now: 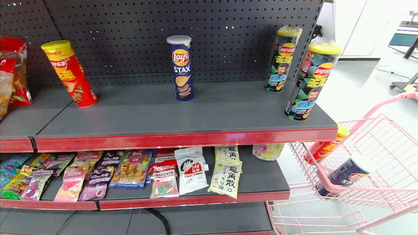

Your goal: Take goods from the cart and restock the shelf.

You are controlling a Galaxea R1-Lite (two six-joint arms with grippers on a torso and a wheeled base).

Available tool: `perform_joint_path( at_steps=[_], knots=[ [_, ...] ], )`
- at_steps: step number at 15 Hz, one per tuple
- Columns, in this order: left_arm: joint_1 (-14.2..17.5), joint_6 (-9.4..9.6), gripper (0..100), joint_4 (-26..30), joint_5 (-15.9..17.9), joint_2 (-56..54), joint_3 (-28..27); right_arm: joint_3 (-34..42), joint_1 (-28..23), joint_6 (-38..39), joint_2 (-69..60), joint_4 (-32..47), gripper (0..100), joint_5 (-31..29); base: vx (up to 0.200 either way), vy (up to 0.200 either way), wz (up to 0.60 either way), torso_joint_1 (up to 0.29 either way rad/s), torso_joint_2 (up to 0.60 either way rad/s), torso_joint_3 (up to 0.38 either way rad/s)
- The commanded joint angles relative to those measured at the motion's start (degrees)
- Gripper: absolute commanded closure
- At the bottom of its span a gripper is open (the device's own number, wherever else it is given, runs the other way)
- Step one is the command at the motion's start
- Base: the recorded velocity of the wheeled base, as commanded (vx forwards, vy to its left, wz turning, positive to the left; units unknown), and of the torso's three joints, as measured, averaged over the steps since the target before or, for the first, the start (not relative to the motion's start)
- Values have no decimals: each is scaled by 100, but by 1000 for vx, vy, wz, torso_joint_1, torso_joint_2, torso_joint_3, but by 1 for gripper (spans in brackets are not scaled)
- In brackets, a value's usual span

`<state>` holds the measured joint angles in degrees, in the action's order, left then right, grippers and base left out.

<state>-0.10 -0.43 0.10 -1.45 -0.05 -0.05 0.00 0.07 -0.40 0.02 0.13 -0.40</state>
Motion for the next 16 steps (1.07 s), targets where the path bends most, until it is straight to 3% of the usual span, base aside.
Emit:
perform_joint_path(
  at_steps=[1,4,6,16],
  knots=[
    [1,-1,0,-1,-4,5,-4,0,10,-4,-2,4,0,-4,0,-200,0,2,2,-2],
    [1,-1,0,8,-4,5,-4,0,1,-13,-2,4,0,-13,0,-200,0,4,-1,4],
    [1,-1,0,8,-4,5,5,0,1,-13,-2,4,0,-21,0,0,0,0,0,0],
    [1,-1,0,-1,-4,5,-4,0,1,-13,-2,4,0,-21,0,0,-600,2,0,3]
  ],
)
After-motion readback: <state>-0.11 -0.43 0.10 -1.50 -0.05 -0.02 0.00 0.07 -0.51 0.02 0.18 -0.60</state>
